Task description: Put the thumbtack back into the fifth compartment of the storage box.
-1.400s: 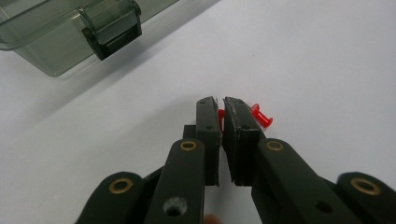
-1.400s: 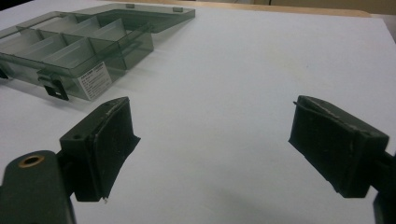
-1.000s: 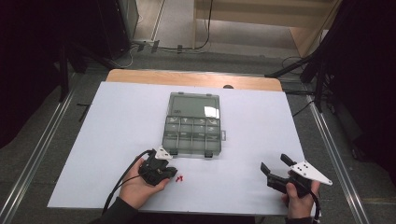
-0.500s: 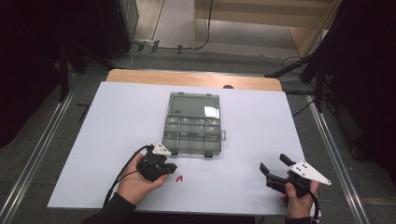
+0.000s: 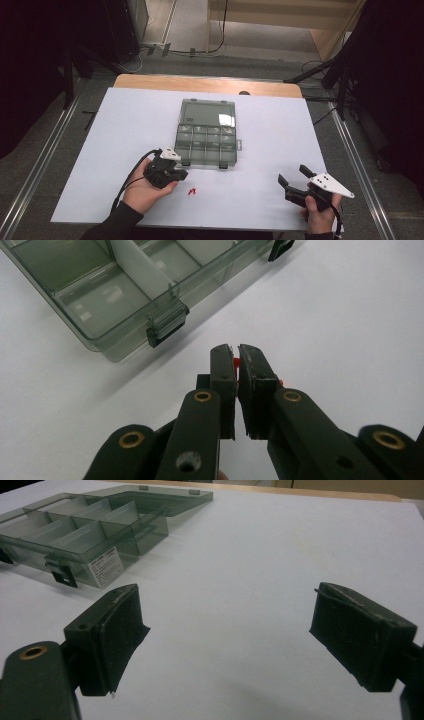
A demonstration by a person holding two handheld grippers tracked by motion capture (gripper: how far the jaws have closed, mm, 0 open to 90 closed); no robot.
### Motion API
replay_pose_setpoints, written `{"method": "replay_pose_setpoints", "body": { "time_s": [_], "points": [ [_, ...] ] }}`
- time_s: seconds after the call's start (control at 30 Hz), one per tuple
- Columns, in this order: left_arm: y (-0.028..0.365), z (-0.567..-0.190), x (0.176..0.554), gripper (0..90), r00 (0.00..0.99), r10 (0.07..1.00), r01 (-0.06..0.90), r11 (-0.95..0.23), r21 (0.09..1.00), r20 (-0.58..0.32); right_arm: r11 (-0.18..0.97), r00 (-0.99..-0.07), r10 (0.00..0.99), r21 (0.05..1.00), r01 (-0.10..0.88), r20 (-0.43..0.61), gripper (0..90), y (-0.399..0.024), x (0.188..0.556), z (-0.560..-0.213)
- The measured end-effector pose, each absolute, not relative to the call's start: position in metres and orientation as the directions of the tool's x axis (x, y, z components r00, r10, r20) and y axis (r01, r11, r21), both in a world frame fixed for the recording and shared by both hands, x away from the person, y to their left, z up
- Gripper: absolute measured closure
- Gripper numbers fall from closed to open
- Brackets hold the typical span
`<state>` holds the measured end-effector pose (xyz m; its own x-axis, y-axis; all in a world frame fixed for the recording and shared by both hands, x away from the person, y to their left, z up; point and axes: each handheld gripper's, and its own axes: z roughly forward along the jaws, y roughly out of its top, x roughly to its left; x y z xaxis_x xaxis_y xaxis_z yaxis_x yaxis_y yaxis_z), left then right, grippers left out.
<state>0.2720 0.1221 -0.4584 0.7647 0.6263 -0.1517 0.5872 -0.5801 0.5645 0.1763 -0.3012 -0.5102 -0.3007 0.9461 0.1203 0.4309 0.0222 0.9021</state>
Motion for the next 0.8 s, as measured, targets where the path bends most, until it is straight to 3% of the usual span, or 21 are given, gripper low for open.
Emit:
{"method": "replay_pose_setpoints", "body": {
  "time_s": [0.8],
  "points": [
    [0.127, -0.444, 0.289, 84.9, 0.766, 0.621, 0.588, -0.571, 0.573, -0.167, 0.021, -0.298, 0.947, 0.904, 0.426, 0.118, 13.9, -0.301, 0.176, -0.51]
  ]
}}
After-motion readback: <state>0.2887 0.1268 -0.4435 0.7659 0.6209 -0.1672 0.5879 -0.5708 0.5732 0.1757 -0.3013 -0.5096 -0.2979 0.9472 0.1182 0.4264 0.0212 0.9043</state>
